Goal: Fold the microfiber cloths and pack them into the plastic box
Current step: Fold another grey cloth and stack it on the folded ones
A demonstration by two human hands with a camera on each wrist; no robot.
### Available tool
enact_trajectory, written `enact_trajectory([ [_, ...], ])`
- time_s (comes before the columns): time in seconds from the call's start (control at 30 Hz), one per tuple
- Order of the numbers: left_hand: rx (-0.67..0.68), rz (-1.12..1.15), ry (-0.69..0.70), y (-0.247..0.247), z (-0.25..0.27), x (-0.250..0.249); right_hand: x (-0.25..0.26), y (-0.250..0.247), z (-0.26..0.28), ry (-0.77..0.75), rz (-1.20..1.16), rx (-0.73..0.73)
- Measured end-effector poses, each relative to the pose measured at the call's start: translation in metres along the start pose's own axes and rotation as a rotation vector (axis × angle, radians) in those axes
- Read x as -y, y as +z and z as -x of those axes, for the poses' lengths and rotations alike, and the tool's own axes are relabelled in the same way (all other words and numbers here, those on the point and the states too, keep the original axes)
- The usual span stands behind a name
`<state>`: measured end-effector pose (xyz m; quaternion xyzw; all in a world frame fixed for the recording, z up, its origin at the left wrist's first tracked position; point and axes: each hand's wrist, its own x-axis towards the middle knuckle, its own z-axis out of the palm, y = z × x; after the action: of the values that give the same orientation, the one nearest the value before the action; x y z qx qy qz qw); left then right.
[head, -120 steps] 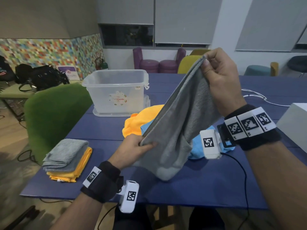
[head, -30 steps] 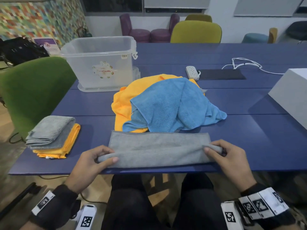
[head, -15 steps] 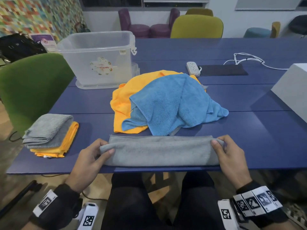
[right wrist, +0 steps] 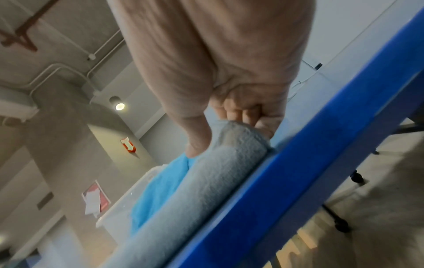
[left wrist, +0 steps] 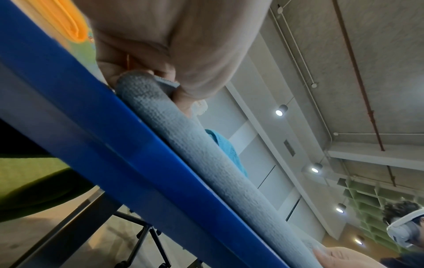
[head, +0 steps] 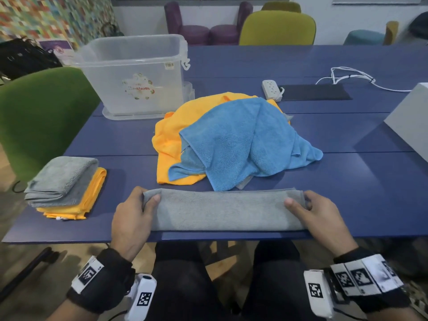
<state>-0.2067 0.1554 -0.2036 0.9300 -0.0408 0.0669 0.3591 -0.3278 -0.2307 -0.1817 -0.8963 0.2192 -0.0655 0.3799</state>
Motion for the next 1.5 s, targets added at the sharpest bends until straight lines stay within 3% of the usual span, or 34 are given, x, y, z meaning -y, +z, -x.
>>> enact_trajectory([
  [0.1,-0.029,-0.005,-0.002,0.000,0.003,-0.003,-0.014,-0.004,-0.004,0.000,-0.039,0.095],
  [0.3,-0.072,-0.060,-0.015,0.000,0.005,-0.005,-0.003,0.002,-0.005,-0.055,0.108,-0.051],
  [0.5,-0.108,-0.171,-0.021,0.005,0.002,-0.006,0.009,0.008,-0.007,-0.013,0.195,-0.089],
  [0.87,-0.028,-0.480,-0.120,0.013,-0.006,-0.018,0.019,0.011,-0.012,0.146,0.316,-0.066],
  [1.33,-0.020,-0.485,-0.182,0.010,-0.003,-0.025,0.026,0.012,-0.005,0.216,0.319,-0.146],
  [1.4,-0.077,-0.411,-0.150,0.005,-0.001,-0.025,0.028,0.012,-0.002,0.161,0.322,-0.196],
  [1.5,-0.209,-0.370,0.089,0.002,0.012,-0.029,0.038,0.022,0.012,-0.076,0.426,-0.330],
])
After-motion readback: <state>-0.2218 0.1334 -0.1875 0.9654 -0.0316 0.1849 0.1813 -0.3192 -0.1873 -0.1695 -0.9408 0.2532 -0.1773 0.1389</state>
